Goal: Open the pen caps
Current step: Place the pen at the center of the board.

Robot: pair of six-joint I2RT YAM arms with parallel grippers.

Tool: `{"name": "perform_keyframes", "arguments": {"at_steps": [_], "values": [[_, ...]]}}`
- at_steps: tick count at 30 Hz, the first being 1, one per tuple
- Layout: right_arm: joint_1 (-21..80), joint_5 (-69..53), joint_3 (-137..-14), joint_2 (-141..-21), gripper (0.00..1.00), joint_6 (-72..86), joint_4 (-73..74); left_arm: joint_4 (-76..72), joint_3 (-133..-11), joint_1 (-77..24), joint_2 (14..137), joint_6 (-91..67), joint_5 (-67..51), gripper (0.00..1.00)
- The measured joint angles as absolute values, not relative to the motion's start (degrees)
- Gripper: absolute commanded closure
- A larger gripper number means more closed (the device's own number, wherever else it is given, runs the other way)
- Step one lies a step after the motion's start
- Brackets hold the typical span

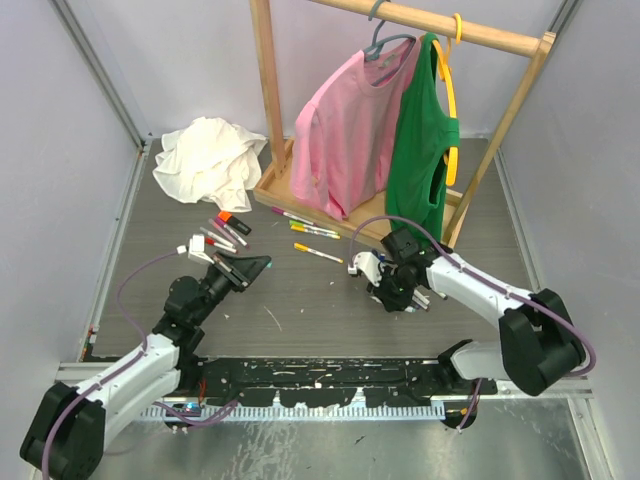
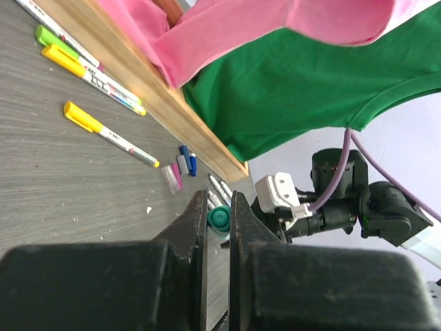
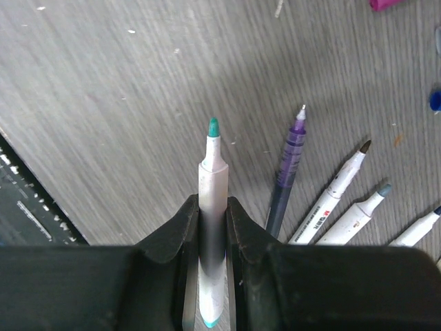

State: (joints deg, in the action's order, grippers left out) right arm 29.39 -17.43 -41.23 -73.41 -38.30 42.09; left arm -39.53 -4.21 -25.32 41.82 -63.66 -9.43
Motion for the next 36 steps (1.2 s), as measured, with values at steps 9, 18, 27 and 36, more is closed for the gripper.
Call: {"name": "perform_keyframes", "arguments": {"at_steps": [9, 18, 27, 36], "values": [[29.41, -12.84, -40.97, -76.18, 0.85, -34.04, 38.44, -40.25, -4.21, -29.28, 46.41, -63.37, -7.66, 1.00], [30.46, -11.20, -40.88, -78.94, 0.79, -32.60, 37.41, -41.06, -4.27, -31.27, 49.80, -62.70, -6.35, 1.00], [30.96, -10.11, -40.91, -80.40, 0.75, -31.94, 37.08, -42.30, -4.38, -32.27, 51.81, -62.24, -5.80, 1.00], [31.14, -9.34, -41.06, -80.66, 0.72, -31.18, 37.12, -42.65, -4.49, -32.93, 51.13, -62.17, -5.74, 1.00]]}}
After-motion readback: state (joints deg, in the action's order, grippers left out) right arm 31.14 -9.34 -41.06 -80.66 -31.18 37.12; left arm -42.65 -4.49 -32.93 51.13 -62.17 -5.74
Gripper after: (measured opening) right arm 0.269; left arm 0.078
